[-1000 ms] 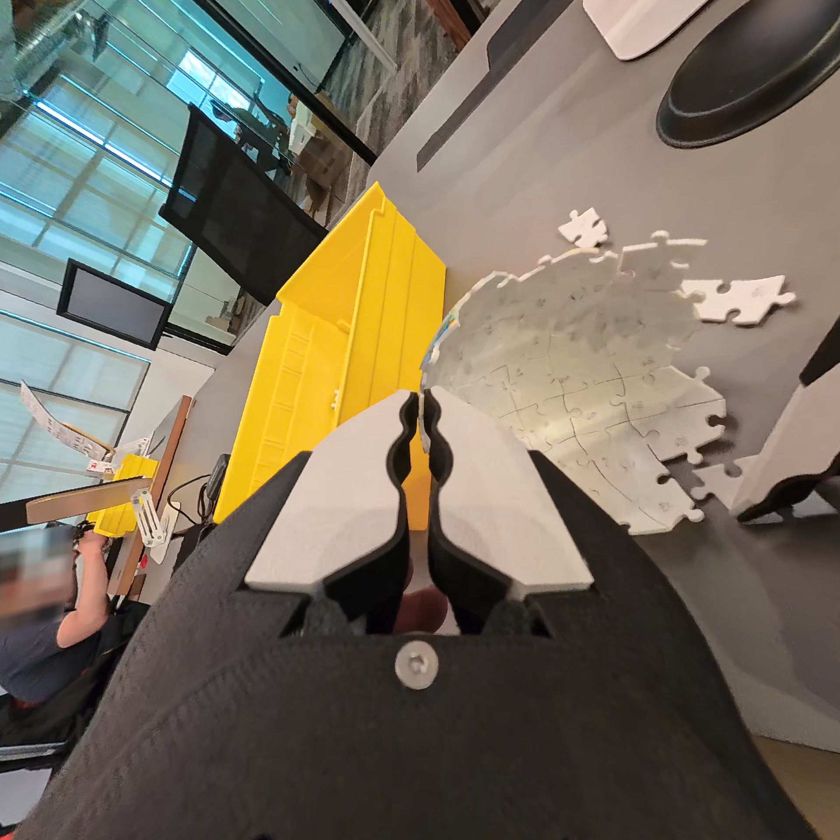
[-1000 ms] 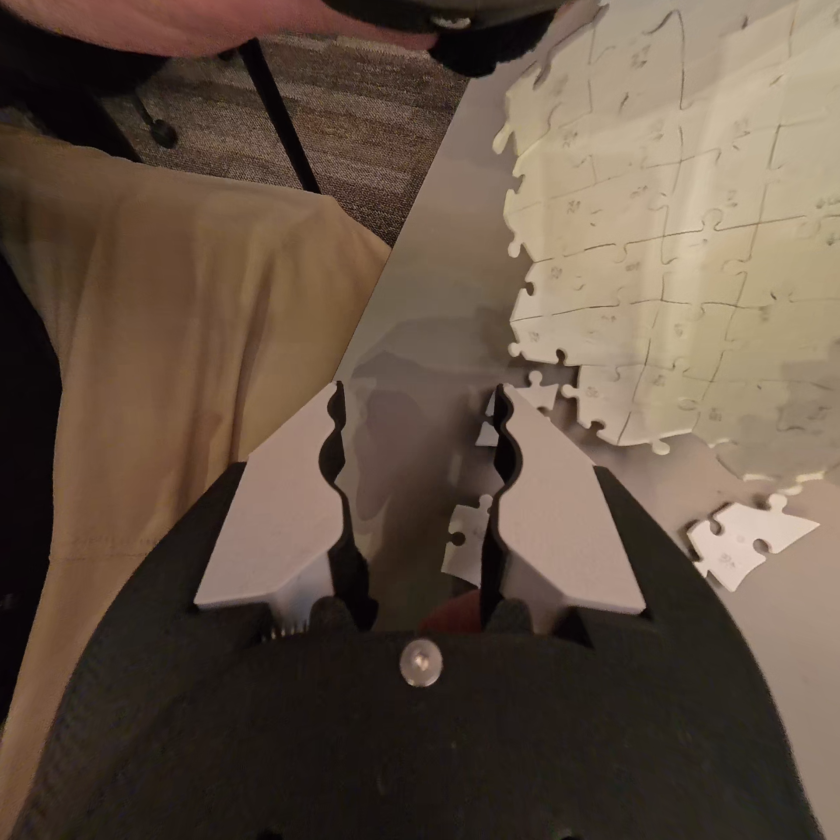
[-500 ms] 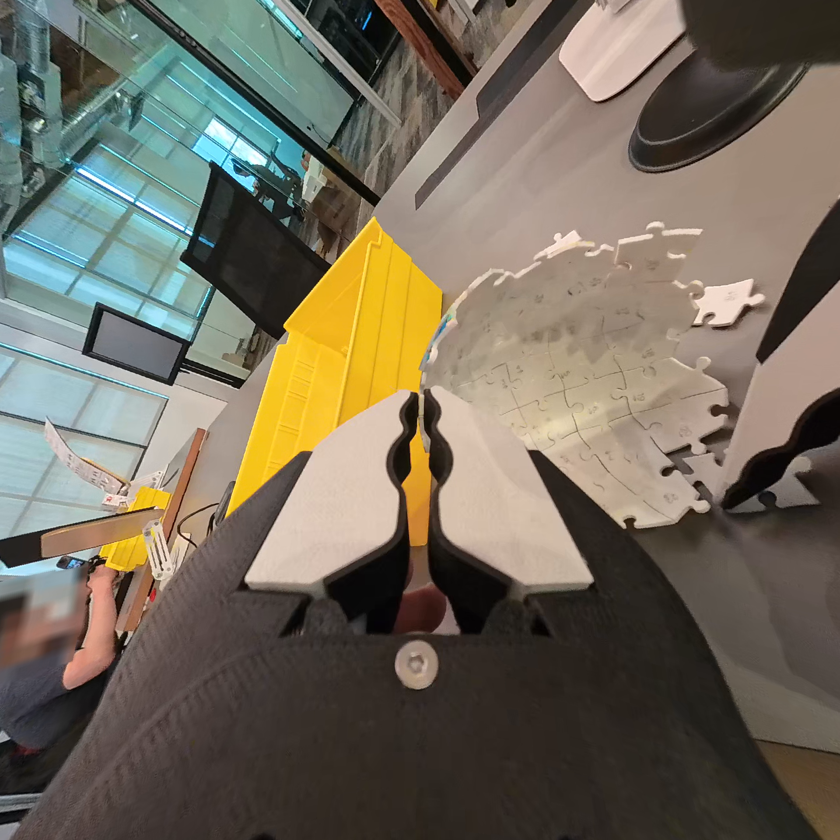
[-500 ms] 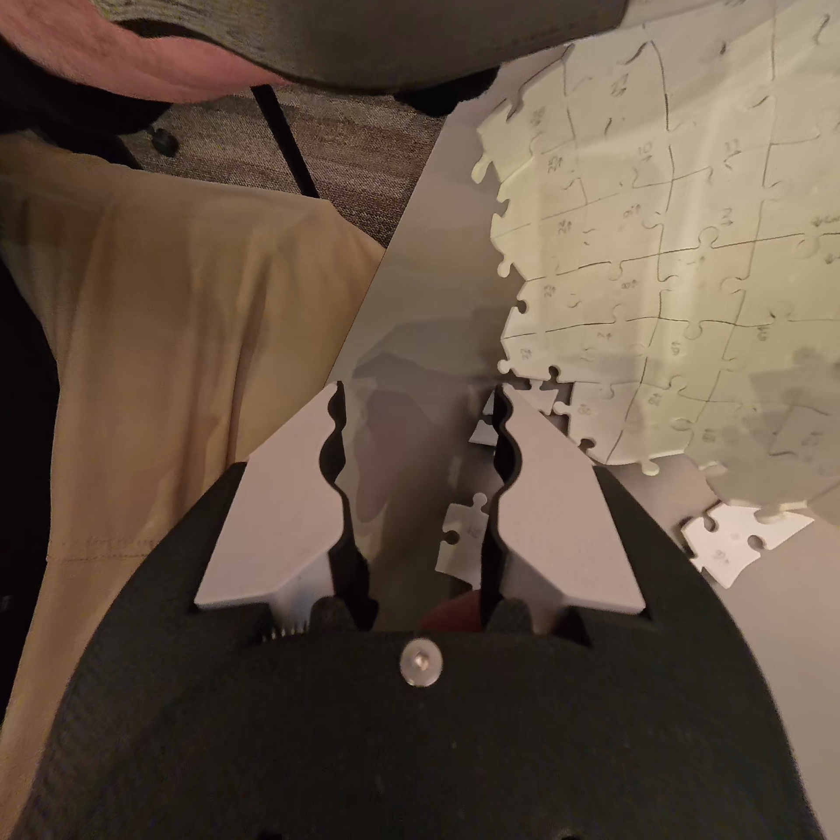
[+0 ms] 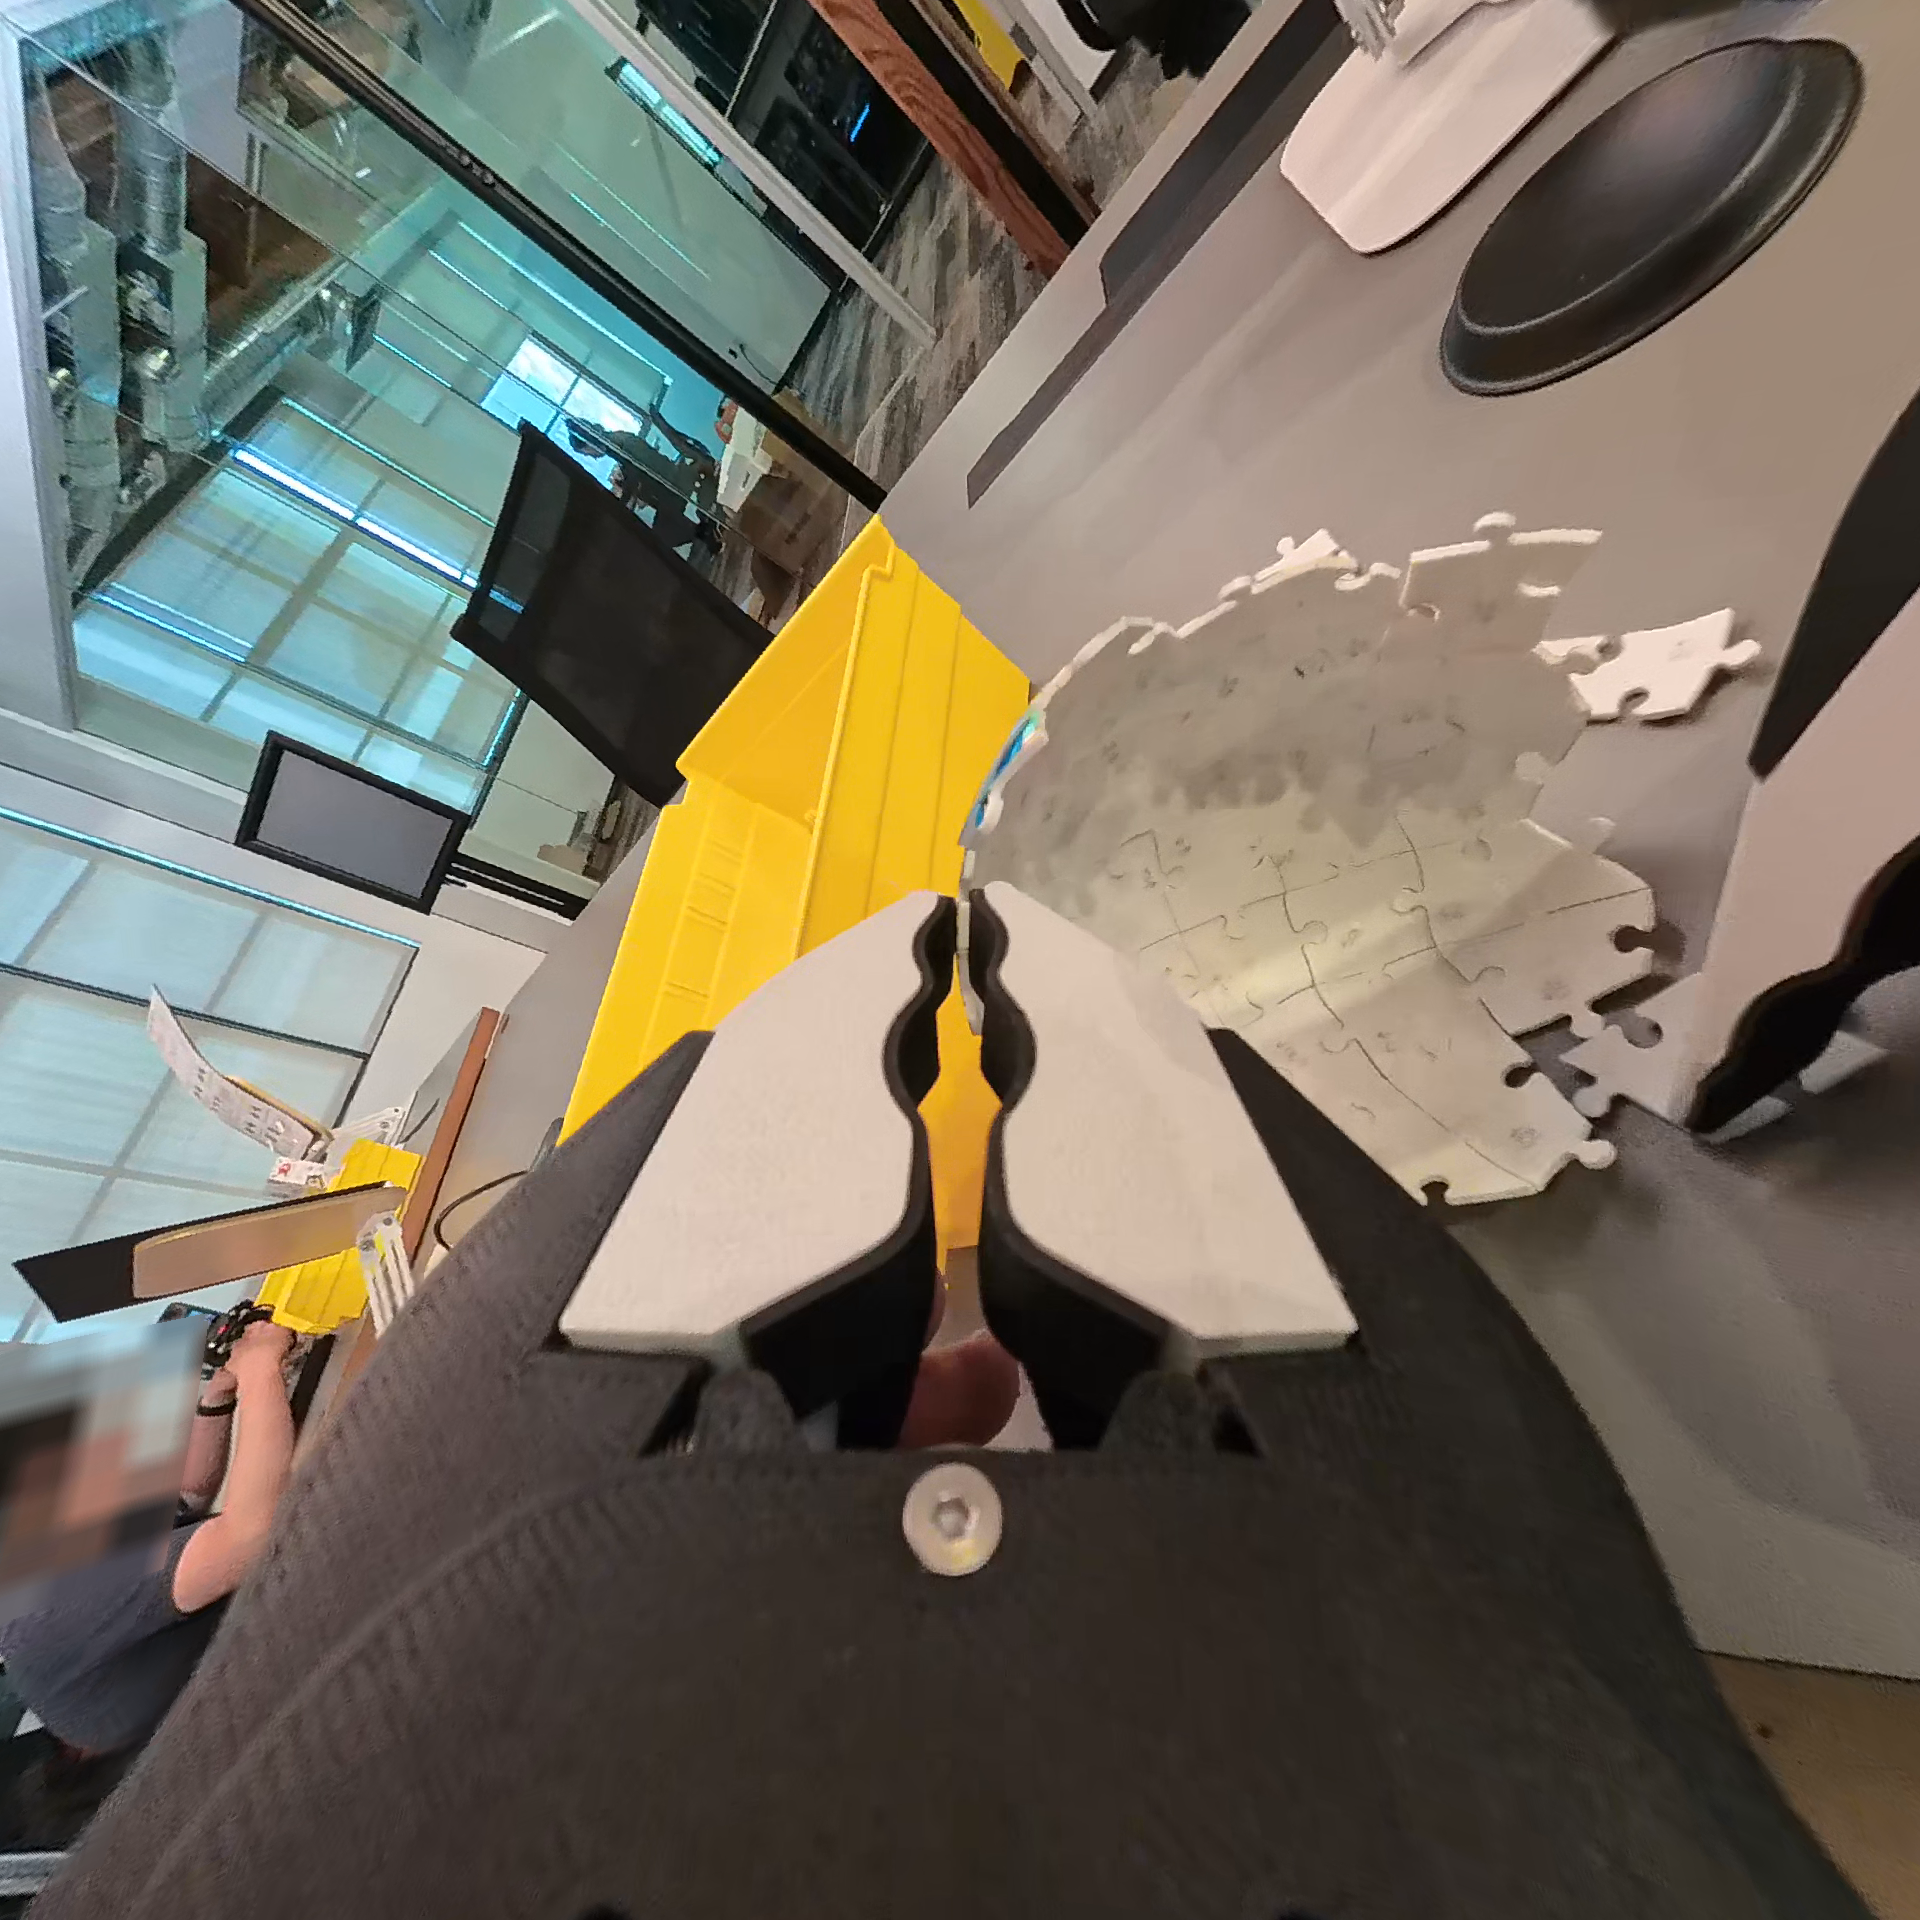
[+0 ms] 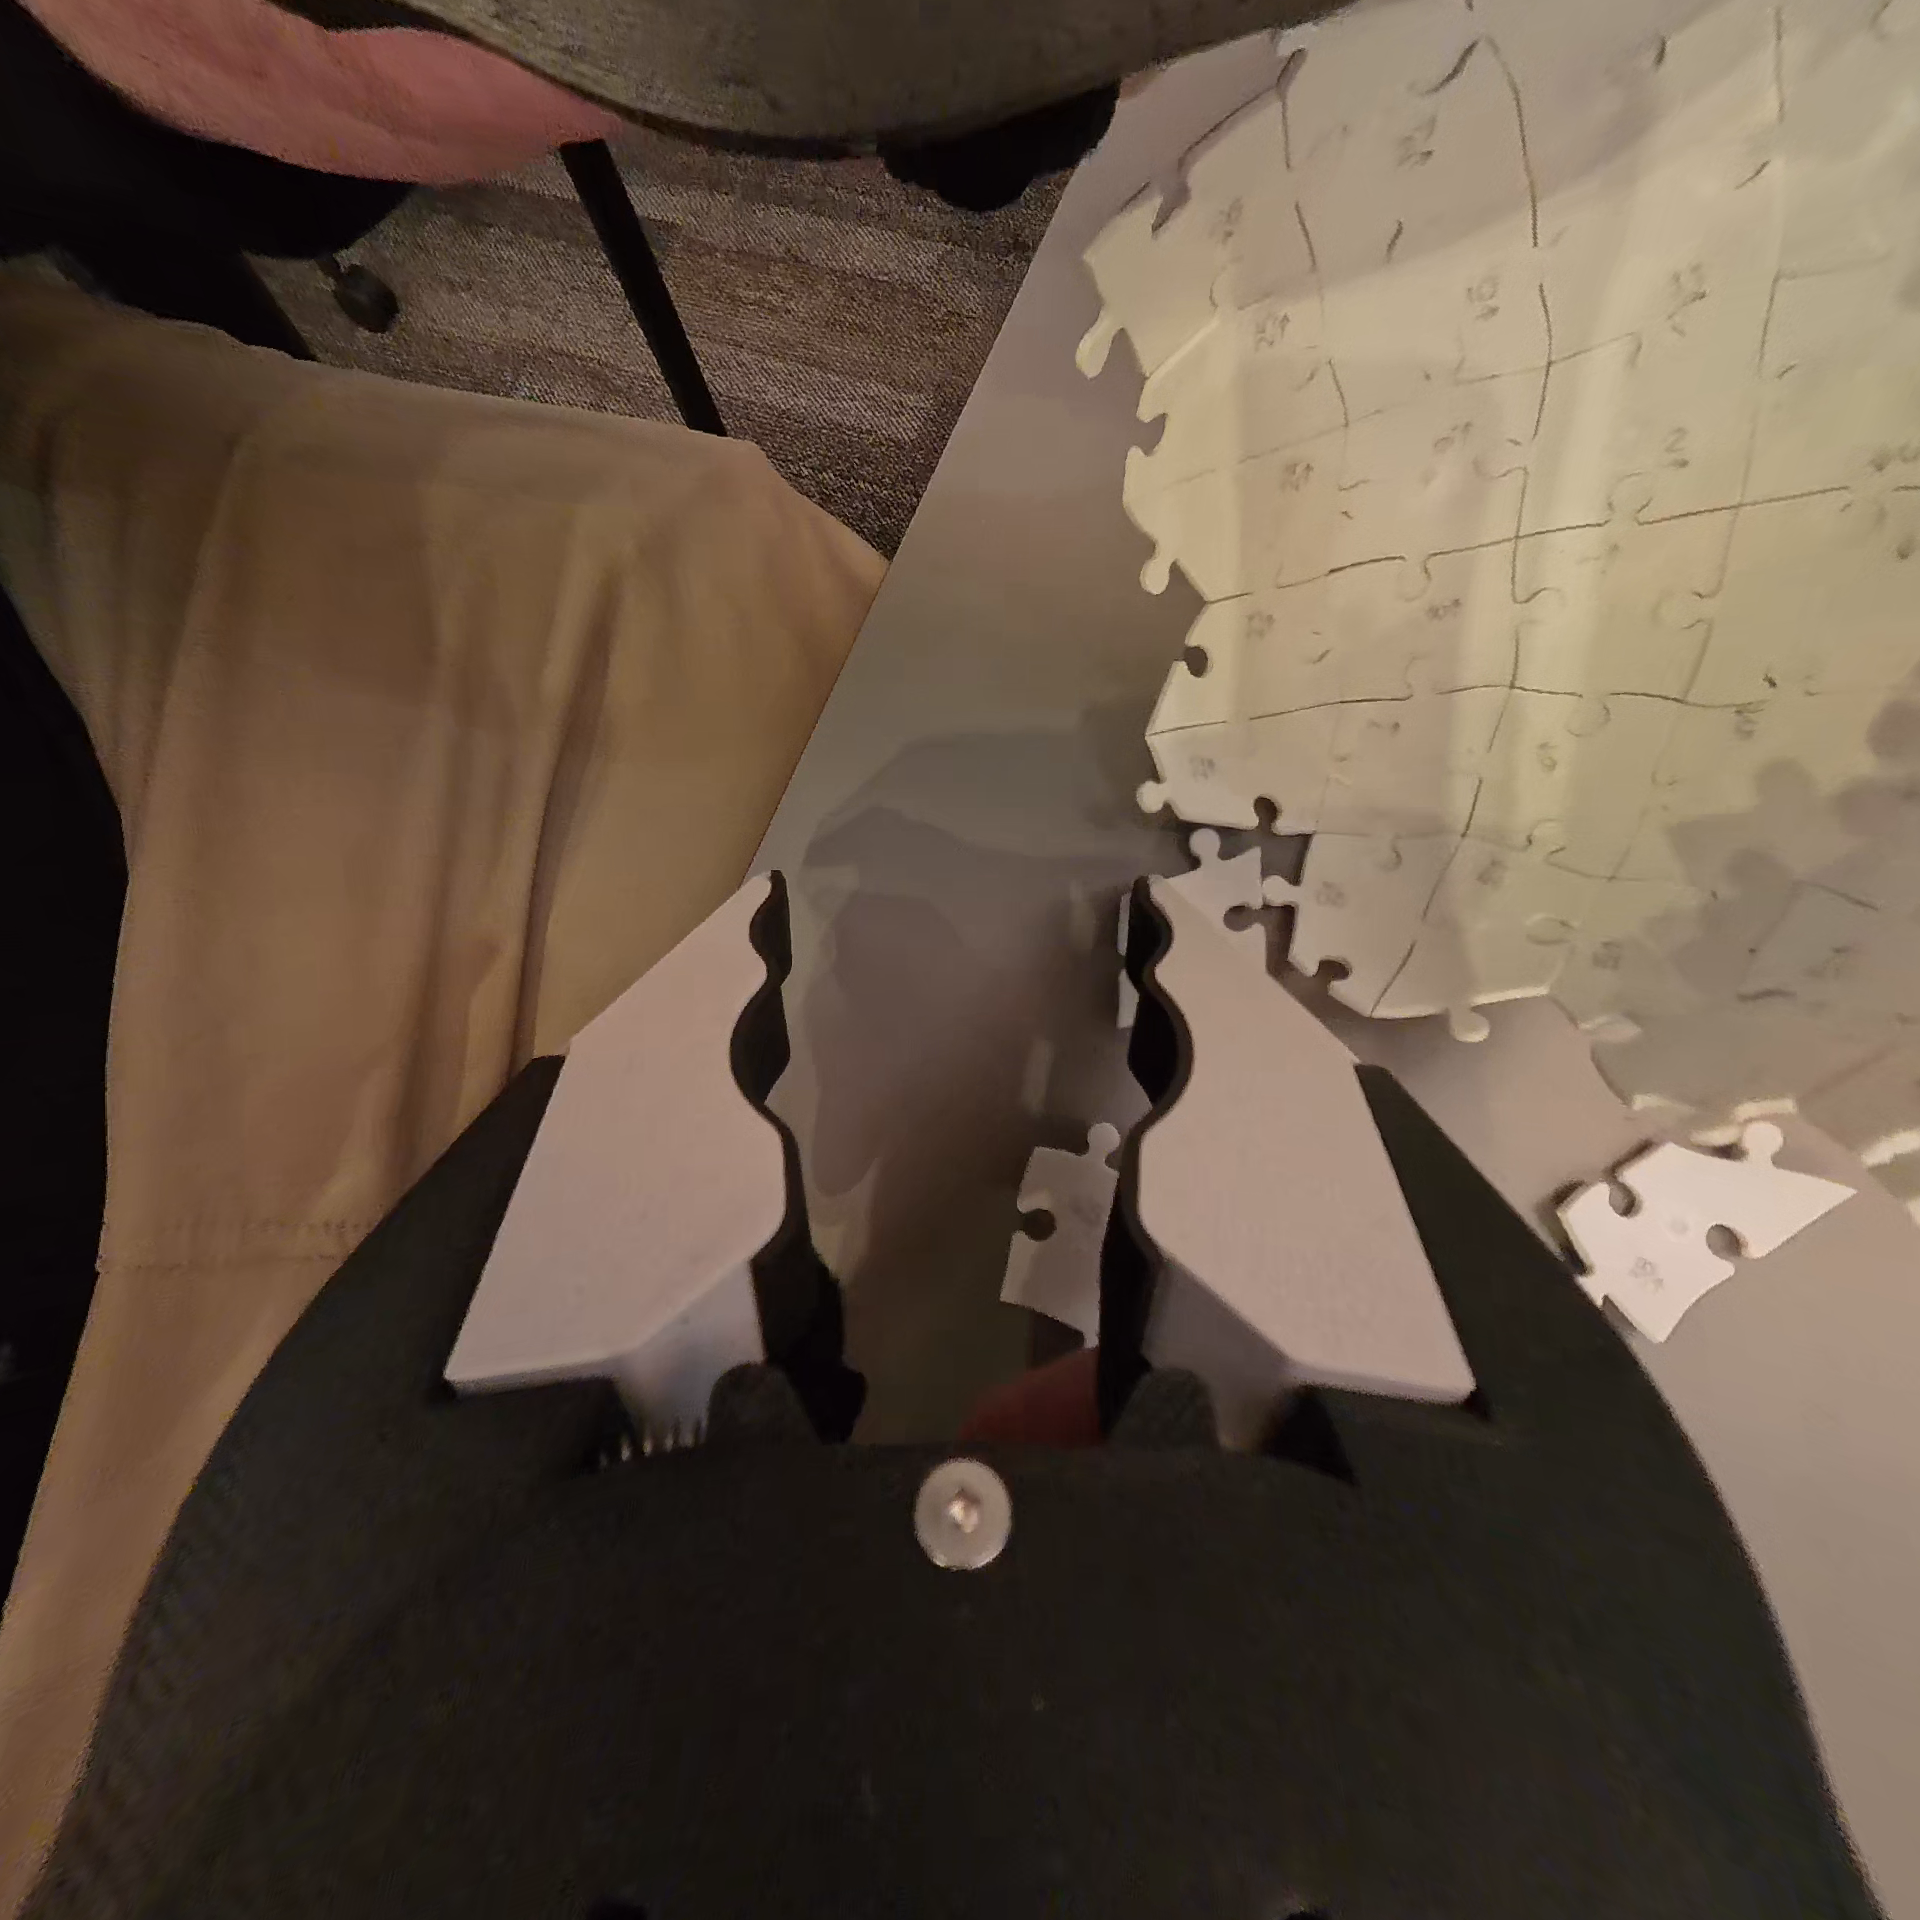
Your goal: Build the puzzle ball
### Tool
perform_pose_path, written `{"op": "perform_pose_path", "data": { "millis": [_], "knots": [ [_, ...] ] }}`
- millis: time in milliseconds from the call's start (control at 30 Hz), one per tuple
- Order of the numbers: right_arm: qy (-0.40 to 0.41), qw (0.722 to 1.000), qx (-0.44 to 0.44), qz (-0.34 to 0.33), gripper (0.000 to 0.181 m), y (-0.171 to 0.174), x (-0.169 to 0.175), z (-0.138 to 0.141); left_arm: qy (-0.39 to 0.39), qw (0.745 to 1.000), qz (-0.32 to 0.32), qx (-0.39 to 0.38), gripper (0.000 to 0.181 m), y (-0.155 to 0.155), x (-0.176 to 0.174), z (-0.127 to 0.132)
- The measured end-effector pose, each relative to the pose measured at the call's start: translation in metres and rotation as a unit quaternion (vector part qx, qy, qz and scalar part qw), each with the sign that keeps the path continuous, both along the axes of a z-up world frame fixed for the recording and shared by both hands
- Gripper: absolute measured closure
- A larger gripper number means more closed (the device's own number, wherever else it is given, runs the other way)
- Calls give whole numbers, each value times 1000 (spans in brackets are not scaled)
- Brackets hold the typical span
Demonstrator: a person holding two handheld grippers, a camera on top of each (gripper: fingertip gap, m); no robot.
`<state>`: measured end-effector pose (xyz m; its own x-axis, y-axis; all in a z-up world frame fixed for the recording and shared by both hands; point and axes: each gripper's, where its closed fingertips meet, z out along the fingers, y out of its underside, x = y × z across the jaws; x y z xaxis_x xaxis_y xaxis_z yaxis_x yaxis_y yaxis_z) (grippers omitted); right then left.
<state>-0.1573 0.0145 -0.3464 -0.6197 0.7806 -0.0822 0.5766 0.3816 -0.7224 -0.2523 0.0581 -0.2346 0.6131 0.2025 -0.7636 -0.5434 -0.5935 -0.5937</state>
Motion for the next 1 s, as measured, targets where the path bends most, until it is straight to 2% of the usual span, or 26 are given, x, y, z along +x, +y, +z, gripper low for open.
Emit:
{"op": "perform_pose_path", "data": {
  "millis": [267, 400, 633, 1000],
  "knots": [
    [7, 1000, 3, 5, 116, 2, 3, 5, 4, 1000, -1, 5, 179, -2, -1, -1],
    [10, 999, 35, 0, 113, 13, 6, 10, 4, 1000, -3, 7, 179, -2, 0, 0],
    [-4, 997, 76, -22, 118, 29, 7, 1, 2, 1000, 2, 9, 179, -3, -1, -2],
    [-15, 998, 57, -22, 117, 18, 7, -3, 8, 1000, 2, 17, 179, -8, -1, -3]
  ]
}}
